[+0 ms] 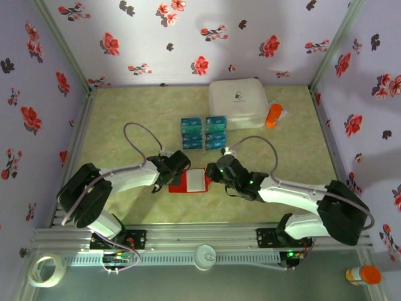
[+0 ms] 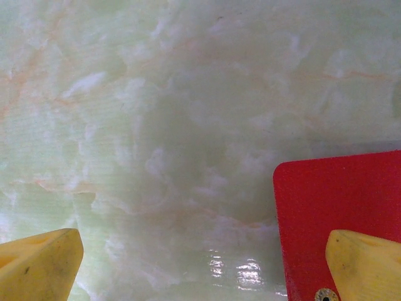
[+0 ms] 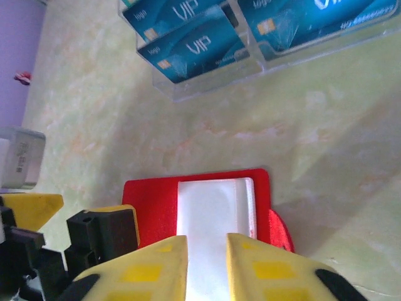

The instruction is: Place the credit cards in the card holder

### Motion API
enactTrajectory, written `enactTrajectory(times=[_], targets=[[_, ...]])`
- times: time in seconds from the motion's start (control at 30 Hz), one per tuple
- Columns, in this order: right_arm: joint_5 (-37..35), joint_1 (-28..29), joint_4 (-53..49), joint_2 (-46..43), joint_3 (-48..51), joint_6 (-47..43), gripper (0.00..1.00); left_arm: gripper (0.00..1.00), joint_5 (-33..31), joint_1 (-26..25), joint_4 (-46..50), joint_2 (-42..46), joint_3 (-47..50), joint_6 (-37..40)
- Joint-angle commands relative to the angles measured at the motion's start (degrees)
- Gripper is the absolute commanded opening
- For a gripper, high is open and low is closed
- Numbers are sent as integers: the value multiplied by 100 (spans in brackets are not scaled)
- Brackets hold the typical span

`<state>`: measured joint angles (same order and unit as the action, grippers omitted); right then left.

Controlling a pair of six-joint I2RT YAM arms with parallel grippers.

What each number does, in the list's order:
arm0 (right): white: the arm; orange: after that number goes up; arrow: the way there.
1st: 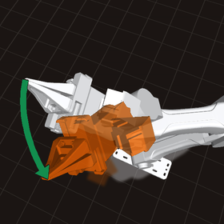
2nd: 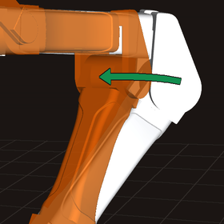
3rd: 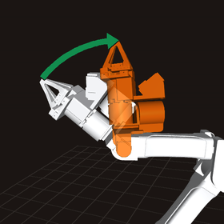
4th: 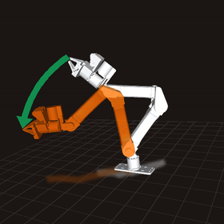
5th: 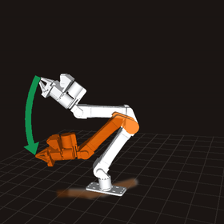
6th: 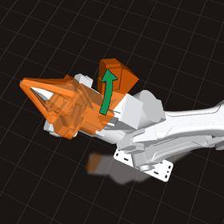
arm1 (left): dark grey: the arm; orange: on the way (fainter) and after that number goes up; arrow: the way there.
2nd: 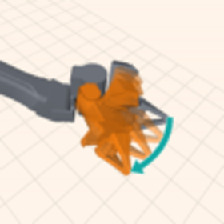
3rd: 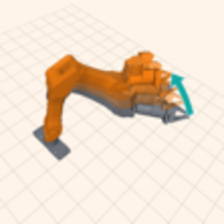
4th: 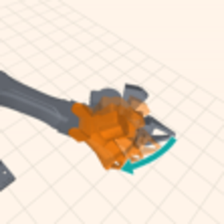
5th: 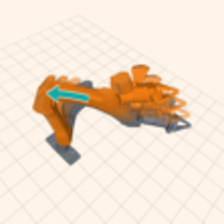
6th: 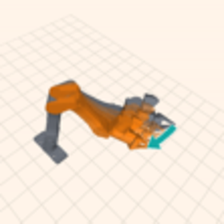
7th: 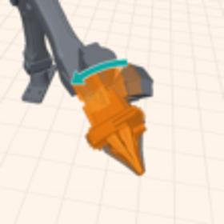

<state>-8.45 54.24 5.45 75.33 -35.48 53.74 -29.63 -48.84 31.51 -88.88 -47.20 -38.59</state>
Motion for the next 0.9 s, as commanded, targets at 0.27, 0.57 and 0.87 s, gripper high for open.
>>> enactTrajectory(times=[0.27,0.57,0.87], targets=[[353,-329,63,1343,-366,-421,6,100,-359,59,116,117,-161,174],[488,-642,656,1568,228,-191,3,100,-410,120,-36,-26,-37,200],[537,-642,921,1538,490,-54,3,100,-244,184,17,-248,-59,94]])
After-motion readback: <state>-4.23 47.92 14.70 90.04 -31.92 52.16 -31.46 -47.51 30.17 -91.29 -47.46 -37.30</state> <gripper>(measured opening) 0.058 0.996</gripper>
